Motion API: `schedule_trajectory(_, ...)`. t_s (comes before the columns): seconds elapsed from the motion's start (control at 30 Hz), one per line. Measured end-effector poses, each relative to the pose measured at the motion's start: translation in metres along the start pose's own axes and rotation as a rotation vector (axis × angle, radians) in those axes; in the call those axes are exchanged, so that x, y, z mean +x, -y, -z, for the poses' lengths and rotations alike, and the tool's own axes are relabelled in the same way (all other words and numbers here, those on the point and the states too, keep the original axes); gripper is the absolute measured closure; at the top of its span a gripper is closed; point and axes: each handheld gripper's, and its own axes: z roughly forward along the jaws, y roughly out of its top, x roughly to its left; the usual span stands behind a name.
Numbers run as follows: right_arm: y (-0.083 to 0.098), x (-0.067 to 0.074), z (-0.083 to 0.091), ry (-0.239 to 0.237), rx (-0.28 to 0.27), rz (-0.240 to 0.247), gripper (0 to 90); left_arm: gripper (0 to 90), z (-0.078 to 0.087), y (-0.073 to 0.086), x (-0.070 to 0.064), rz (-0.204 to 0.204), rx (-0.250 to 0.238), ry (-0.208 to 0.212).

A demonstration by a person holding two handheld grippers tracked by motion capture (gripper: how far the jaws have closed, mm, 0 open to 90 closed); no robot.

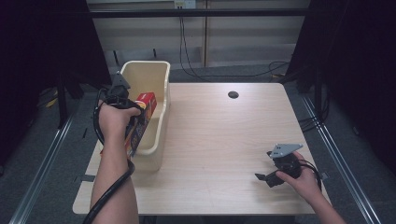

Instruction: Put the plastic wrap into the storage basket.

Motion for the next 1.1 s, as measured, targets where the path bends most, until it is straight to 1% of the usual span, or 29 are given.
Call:
schedule_trajectory(0.03, 0.0, 0.0, 0.0, 0.001, 0.0, 0.001, 2.9, 40.1, 0.0, 0.0, 0.001, -0.008, 0.003, -0.004)
schedule_trajectory(0.07, 0.0, 0.0, 0.0, 0.002, 0.002, -0.001, 2.9, 40.1, -0.001, 0.0, 0.0, 0.002, 0.005, -0.002)
schedule_trajectory(0.17, 0.0, 0.0, 0.0, 0.002, 0.002, -0.002, 2.9, 40.0, -0.002, 0.0, 0.001, -0.005, 0.007, -0.012)
schedule_trajectory(0.23, 0.0, 0.0, 0.0, 0.001, 0.002, -0.001, 2.9, 40.0, -0.003, 0.0, 0.001, -0.01, 0.013, -0.008)
schedule_trajectory(0.27, 0.0, 0.0, 0.0, 0.002, 0.002, -0.001, 2.9, 40.0, -0.004, 0.0, 0.0, 0.004, 0.009, 0.001)
schedule_trajectory(0.4, 0.0, 0.0, 0.0, -0.001, 0.005, 0.004, 2.9, 40.0, -0.005, 0.0, -0.001, 0.004, 0.015, 0.001)
schedule_trajectory(0.43, 0.0, 0.0, 0.0, 0.001, 0.006, 0.006, 2.9, 40.0, -0.006, 0.001, -0.001, -0.001, 0.013, -0.005)
schedule_trajectory(0.5, 0.0, 0.0, 0.0, -0.001, 0.008, 0.006, 2.8, 40.0, -0.006, 0.001, 0.0, 0.003, 0.015, 0.004)
schedule_trajectory(0.57, 0.0, 0.0, -0.001, -0.006, 0.006, 0.005, 2.9, 40.0, -0.007, 0.001, -0.001, -0.001, 0.016, -0.009)
schedule_trajectory(0.63, 0.0, 0.0, -0.001, -0.003, 0.006, 0.006, 2.9, 39.9, -0.008, 0.001, -0.001, 0.006, 0.018, -0.004)
schedule_trajectory(0.7, 0.0, 0.0, -0.001, -0.004, 0.006, 0.006, 2.8, 39.9, -0.009, 0.001, -0.001, 0.001, 0.018, -0.008)
schedule_trajectory(0.8, 0.001, 0.0, -0.001, -0.003, 0.007, 0.009, 2.9, 39.8, -0.009, 0.0, -0.002, 0.01, 0.017, -0.009)
schedule_trajectory(0.9, 0.001, 0.0, 0.0, -0.005, 0.008, 0.007, 2.9, 39.8, -0.009, -0.001, -0.002, 0.005, 0.026, -0.009)
schedule_trajectory(0.93, 0.001, 0.0, 0.0, -0.003, 0.009, 0.008, 2.9, 39.8, -0.009, -0.001, -0.002, -0.003, 0.026, -0.015)
schedule_trajectory(1.0, 0.001, 0.0, 0.0, -0.001, 0.013, 0.012, 2.9, 39.7, -0.01, -0.001, -0.004, 0.008, 0.028, -0.019)
schedule_trajectory(1.03, 0.001, 0.0, 0.0, -0.001, 0.012, 0.012, 2.9, 39.7, -0.01, -0.001, -0.003, -0.002, 0.032, -0.013)
schedule_trajectory(1.1, 0.001, 0.0, 0.0, 0.004, 0.015, 0.01, 2.9, 39.6, -0.01, -0.001, -0.004, -0.001, 0.034, -0.016)
